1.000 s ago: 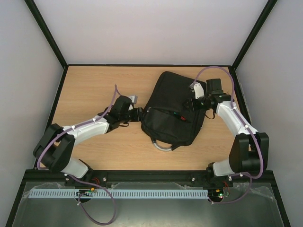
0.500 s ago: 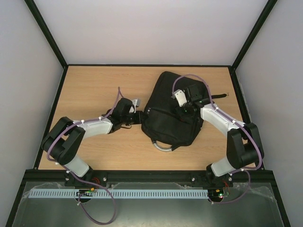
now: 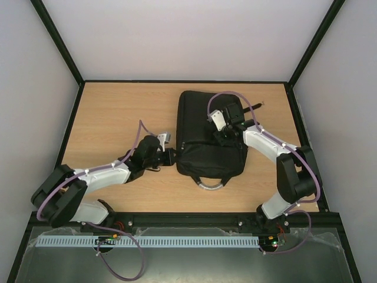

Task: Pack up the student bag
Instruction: Adjust the student bag at the center of the board.

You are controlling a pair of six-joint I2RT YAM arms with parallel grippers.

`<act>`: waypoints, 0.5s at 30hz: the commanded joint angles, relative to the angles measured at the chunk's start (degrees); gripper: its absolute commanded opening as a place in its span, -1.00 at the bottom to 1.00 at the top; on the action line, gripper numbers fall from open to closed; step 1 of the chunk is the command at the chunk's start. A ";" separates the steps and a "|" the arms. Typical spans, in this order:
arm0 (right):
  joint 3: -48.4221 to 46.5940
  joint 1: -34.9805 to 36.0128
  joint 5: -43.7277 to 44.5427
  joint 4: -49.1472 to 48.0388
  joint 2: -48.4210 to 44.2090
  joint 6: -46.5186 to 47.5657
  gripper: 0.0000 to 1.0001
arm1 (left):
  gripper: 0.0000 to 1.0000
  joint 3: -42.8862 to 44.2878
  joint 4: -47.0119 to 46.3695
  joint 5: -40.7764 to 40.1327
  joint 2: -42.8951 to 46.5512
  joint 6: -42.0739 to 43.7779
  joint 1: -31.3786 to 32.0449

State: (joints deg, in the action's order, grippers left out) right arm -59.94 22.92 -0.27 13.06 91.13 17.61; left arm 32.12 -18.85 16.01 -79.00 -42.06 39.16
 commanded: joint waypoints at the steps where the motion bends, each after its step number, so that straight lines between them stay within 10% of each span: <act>1: -0.75 -1.05 3.69 4.09 3.33 -0.05 -0.04 | -0.95 -4.23 2.55 -1.81 5.23 -2.54 3.98; 7: -0.47 -0.99 3.96 4.10 2.56 0.77 -0.05 | -0.94 -5.36 5.88 -2.40 7.10 -3.08 7.21; 11: -1.82 -1.03 0.94 6.57 -1.61 1.13 -0.05 | -0.25 -4.46 10.91 -3.93 8.96 -1.79 6.97; 15: -4.51 -0.98 -3.49 10.10 -6.57 -0.34 -0.07 | -0.03 -4.12 11.53 -3.40 11.45 -0.46 4.62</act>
State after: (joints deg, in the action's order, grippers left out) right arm -61.23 22.92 -2.81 16.49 89.47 17.98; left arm 27.88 -10.68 11.77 -70.30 -44.25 45.65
